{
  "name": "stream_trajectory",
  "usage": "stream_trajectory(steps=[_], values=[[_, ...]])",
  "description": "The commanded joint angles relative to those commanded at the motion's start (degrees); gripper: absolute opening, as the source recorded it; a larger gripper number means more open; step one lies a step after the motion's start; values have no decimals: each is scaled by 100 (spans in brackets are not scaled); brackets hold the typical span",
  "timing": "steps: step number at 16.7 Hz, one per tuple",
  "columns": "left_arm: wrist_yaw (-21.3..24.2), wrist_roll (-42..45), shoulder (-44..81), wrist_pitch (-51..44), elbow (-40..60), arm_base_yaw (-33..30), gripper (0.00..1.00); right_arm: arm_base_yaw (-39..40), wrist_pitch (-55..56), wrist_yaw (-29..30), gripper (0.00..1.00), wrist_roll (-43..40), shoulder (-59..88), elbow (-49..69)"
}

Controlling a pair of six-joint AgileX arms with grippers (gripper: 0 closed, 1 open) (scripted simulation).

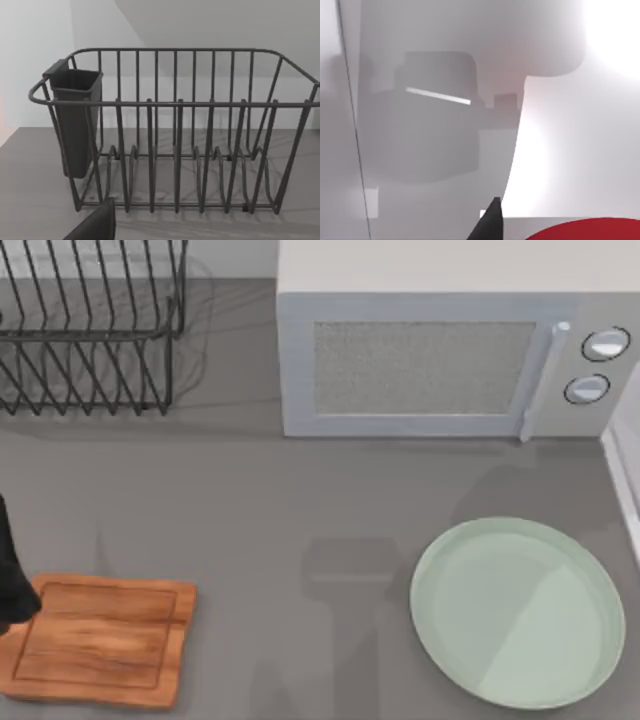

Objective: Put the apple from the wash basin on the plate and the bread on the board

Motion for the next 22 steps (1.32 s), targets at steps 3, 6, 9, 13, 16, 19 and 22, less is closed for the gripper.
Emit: stream_trajectory(steps=[3, 6, 9, 13, 16, 19, 22], values=[[0, 0, 0, 0, 0, 0, 100, 142, -115, 27, 0, 194, -250, -33], [0, 0, 0, 0, 0, 0, 100, 481, -379, 65, 0, 637, -632, -304], [0, 0, 0, 0, 0, 0, 100, 984, -721, 104, 0, 1255, -1073, -711], [0, 0, 0, 0, 0, 0, 100, 1859, -1166, 139, 0, 2219, -1672, -1261], [0, 0, 0, 0, 0, 0, 100, 2621, -1394, 139, 0, 2943, -2072, -1533], [0, 0, 0, 0, 0, 0, 100, 3389, -1493, 116, 0, 3583, -2399, -1629], [0, 0, 0, 0, 0, 0, 100, 4029, -1507, 85, 0, 4069, -2630, -1619]])
